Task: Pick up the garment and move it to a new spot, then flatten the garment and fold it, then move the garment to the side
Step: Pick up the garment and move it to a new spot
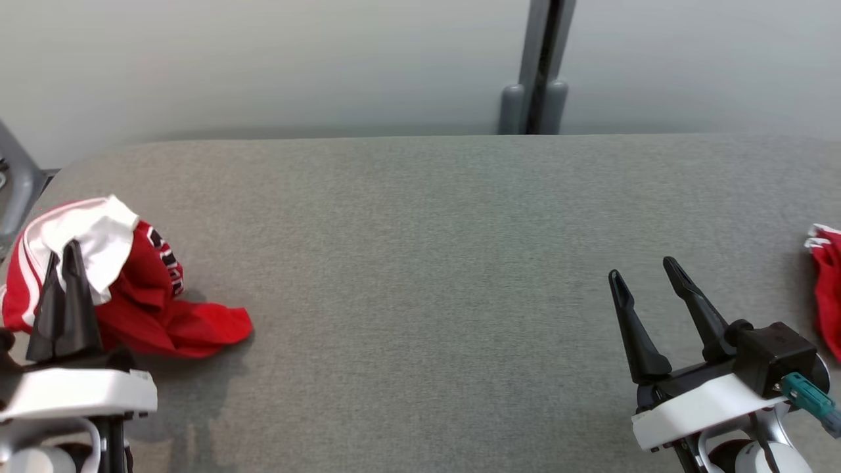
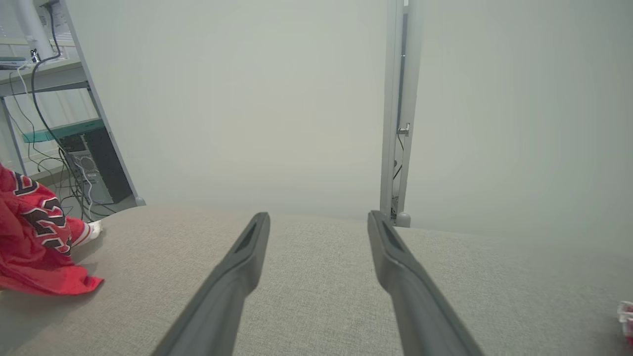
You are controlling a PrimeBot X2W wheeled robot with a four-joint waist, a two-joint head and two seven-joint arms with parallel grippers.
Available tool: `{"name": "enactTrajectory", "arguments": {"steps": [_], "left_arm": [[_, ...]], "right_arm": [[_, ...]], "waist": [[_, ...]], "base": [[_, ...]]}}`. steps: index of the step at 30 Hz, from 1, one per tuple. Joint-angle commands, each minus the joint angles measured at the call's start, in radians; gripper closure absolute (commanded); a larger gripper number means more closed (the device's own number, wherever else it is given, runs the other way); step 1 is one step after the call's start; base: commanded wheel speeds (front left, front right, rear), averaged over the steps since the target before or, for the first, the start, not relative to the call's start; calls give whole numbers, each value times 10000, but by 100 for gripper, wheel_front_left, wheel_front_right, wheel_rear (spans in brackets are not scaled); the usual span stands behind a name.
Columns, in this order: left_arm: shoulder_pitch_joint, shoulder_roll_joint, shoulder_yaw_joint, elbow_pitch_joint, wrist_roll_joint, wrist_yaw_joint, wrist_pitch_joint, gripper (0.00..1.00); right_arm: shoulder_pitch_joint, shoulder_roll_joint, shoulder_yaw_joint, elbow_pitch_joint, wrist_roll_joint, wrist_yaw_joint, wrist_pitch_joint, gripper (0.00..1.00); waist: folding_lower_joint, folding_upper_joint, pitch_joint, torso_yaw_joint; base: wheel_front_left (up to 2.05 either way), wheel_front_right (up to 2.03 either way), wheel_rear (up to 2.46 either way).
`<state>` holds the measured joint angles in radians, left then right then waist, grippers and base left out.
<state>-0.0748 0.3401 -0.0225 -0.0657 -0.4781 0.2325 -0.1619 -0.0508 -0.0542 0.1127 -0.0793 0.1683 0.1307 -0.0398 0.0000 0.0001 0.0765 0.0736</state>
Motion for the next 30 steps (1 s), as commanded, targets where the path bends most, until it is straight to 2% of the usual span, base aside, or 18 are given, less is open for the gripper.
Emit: {"name": "enactTrajectory", "arguments": {"steps": [1, 6, 10, 13, 22, 30], "left_arm": [[447, 93, -28, -625, 144, 202, 198, 100], [994, 33, -344, -1617, 349, 411, 518, 100], [998, -107, -882, -2031, 458, 322, 788, 100], [736, -261, -1394, -1887, 525, 145, 942, 100], [-424, -781, -3125, -934, 749, -866, 1212, 100], [-1966, -1549, -4454, 246, 958, -1794, 1312, 100]], "right_arm": [[81, -7, 10, -13, 46, 1, -8, 0], [98, 6, 15, -21, 91, 1, -51, 0], [21, 6, -52, -53, 81, 1, -86, 0], [-18, 9, -15, -66, 189, 1, -47, 0], [-209, 4, 22, -18, 350, 1, -166, 0], [-387, 13, -112, 180, 671, 1, -533, 0]], "waist": [[0, -1, -161, -355], [0, -1, -185, -664], [0, -1, -183, -1053], [0, -1, -218, -1625], [0, -1, 197, -3451], [0, -1, 933, -5046]], "base": [[0, 0, 0], [0, 0, 0], [0, 0, 0], [0, 0, 0], [0, 0, 0], [0, 0, 0]]}}
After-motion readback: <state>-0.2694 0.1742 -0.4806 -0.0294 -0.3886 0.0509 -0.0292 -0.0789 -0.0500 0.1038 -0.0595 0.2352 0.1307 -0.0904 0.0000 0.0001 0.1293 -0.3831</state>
